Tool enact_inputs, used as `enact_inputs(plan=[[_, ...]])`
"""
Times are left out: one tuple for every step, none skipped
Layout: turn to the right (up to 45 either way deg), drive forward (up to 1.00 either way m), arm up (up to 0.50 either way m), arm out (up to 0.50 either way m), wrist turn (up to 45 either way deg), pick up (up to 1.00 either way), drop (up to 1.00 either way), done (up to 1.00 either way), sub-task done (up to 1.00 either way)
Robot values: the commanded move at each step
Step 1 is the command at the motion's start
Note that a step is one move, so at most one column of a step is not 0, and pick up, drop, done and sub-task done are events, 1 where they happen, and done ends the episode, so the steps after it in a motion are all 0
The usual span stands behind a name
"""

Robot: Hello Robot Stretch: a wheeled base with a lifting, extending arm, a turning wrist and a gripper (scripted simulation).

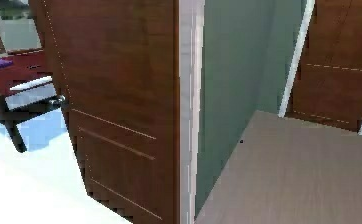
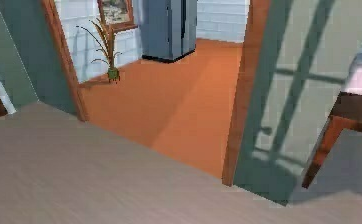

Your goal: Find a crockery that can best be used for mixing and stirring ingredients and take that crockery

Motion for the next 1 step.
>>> enact_inputs(plan=[[45.0,0.00,0.00,0.00,0.0,0.00,0.00,0.00,0.00]])
